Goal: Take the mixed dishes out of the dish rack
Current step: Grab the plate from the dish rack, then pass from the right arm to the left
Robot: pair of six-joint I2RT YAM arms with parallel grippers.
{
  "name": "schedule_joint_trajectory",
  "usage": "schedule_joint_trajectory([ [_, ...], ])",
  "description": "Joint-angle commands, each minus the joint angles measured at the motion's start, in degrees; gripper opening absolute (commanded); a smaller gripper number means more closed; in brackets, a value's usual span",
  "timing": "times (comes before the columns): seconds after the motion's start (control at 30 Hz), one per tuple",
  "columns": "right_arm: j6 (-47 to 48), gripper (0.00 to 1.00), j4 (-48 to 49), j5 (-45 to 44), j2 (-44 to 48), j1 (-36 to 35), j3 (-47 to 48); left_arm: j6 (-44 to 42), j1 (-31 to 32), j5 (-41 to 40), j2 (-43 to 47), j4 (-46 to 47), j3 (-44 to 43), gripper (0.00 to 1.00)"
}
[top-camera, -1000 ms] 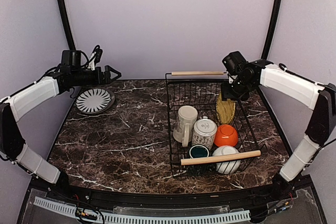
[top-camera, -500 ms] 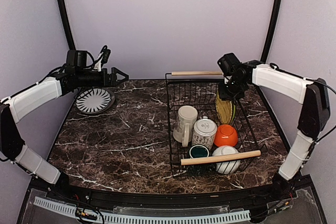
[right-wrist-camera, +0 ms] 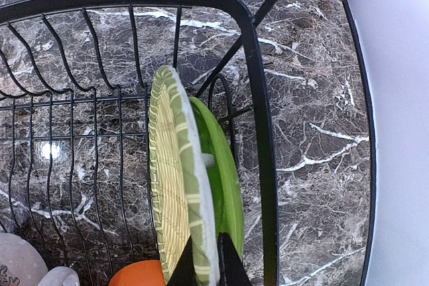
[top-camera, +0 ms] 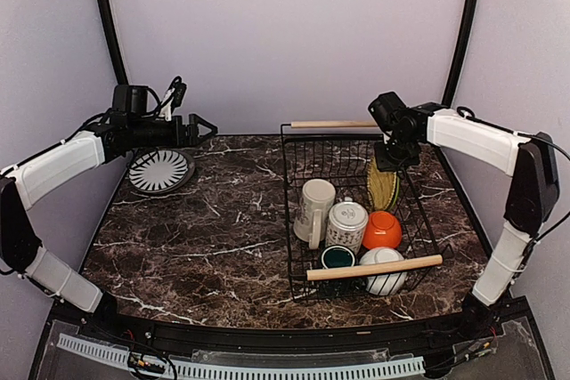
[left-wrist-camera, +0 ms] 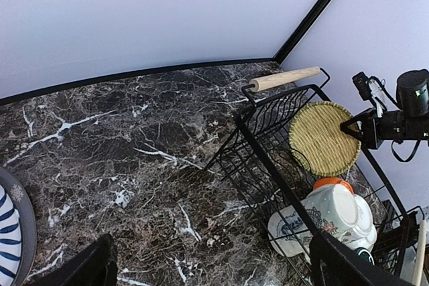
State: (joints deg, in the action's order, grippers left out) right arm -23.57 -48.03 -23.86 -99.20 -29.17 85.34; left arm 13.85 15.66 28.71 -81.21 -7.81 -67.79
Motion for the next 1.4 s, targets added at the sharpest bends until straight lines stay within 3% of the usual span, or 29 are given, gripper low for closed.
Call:
schedule_joint_trajectory([
  [0.0,-0.16,0.00,1.43,1.14,4.40,-1.41,2.56,-1.27,0.25,-2.26,2.97,-0.09,1.29,0.99],
  [0.43,0.32,0.00,2.12,1.92,15.70,-2.74,4.33,0.91,0.25,-0.41,0.10,-0.08,0.70,0.99],
  [0.57,-1.43,0.00,10.08,9.53,21.19,-2.54,-0.23,2.94,0.25,4.97,-0.66,2.72,1.33,0.99],
  [0.73,-7.01,0.00,27.54,25.57,25.22,-1.90,-6.78,8.59,0.33,13.90,-2.13,10.61,3.16,0.99],
  [0.97,-17.73,0.00,46.54,43.06,19.92,-2.46,-10.16,18.90,1.66,22.73,-3.30,24.81,6.30,0.97],
  [1.07,-21.16,0.00,53.01,46.12,16.12,-3.79,-10.39,21.96,2.35,25.33,-4.87,27.95,6.80,0.94],
  [1.2,-24.52,0.00,59.08,48.73,11.09,-5.59,-9.84,27.28,2.75,27.76,-8.03,31.17,6.79,0.80],
  [1.37,-28.11,0.00,64.52,51.02,5.87,-6.66,-9.33,39.96,2.80,32.44,-11.65,46.43,9.12,0.77],
])
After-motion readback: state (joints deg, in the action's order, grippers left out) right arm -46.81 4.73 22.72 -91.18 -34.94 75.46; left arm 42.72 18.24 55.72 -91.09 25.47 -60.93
